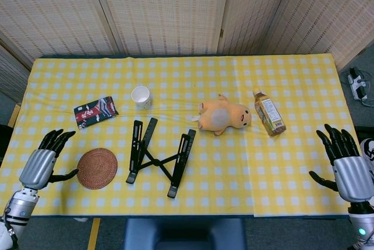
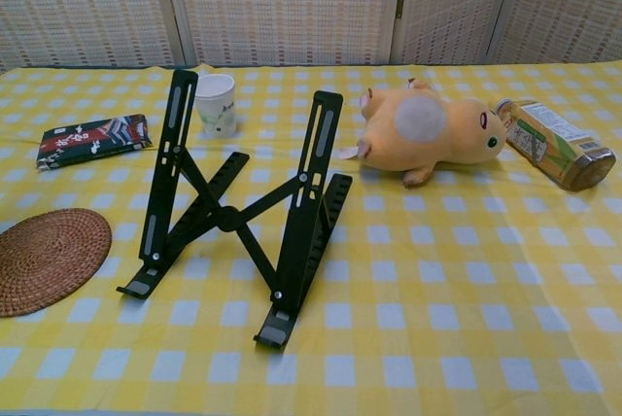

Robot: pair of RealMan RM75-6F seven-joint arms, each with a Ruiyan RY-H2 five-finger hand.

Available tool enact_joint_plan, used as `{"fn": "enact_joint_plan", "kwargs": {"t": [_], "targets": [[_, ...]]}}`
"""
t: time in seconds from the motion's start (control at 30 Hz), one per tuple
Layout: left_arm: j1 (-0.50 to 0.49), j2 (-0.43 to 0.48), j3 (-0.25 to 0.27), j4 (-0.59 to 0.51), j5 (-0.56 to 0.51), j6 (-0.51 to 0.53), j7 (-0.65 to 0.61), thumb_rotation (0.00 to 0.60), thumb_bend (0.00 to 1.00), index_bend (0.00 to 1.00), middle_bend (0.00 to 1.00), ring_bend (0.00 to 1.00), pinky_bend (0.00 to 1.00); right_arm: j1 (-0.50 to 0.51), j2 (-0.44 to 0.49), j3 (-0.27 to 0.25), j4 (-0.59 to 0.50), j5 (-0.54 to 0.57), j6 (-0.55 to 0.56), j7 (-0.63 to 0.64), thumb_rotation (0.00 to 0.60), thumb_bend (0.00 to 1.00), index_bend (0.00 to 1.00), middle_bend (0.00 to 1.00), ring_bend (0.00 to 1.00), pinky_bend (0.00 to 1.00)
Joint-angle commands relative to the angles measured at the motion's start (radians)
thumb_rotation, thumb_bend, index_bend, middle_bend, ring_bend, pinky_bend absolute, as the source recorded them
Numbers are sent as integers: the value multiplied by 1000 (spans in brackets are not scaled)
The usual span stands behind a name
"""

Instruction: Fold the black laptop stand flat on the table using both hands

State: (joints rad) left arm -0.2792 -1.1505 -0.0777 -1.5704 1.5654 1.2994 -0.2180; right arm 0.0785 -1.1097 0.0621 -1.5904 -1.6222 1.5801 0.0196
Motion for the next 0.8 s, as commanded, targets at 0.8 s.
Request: {"fn": "enact_joint_plan", "kwargs": {"t": [0.8], "targets": [[-424,-129,5,201,4,-498,-827,600,209,0,75,15,65,10,-13,-1,15,13,-23,13,600,150,0,0,34,0]]}}
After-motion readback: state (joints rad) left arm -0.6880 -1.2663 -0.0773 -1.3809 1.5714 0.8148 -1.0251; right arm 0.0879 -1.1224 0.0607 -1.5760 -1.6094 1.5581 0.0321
